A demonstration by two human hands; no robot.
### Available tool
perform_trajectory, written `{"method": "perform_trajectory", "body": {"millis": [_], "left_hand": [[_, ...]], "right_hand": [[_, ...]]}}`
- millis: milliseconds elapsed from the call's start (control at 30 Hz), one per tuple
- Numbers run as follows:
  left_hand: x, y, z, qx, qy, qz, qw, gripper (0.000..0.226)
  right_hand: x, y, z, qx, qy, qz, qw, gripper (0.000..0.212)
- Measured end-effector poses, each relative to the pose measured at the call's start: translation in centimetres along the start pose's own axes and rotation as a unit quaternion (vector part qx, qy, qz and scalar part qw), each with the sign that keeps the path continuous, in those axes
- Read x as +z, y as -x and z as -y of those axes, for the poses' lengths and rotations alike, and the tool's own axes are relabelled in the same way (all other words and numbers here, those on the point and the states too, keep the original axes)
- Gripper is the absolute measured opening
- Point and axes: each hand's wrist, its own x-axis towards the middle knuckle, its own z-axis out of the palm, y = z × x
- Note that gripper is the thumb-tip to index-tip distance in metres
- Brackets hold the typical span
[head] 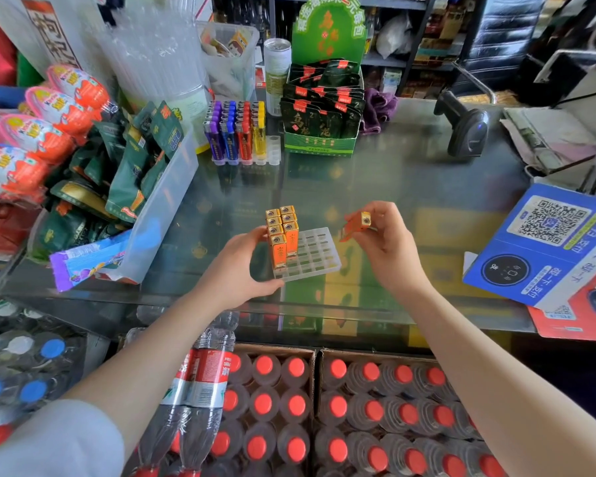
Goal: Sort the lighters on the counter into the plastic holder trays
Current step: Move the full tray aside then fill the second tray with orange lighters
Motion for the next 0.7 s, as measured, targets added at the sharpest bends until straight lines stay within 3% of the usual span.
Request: {"method": "perform_trajectory", "body": {"millis": [167,267,533,700], "left_hand": [[0.1,0.0,0.2,0.002,0.000,-0.003,1.000,0.069],[0.3,-0.1,0.3,0.002,0.004,-0.004,1.000,0.070],[0.5,-0.2,0.9,0.017,0.013,-0.009,1.000,0.070],[0.5,-0.2,0.6,0.008,0.012,-0.006,1.000,0.070]], "right_hand": [[1.1,0.7,1.7,0.036,-0.149,0.068,0.986,0.033],[2.2,0.8,2.1,0.064,-0.171,0.096,0.979,0.037],[4.7,0.8,2.6,0.043,0.015,0.055,0.997,0.028],[5.2,1.0,2.8,-0.025,0.141,0.071,0.987,0.024]]}}
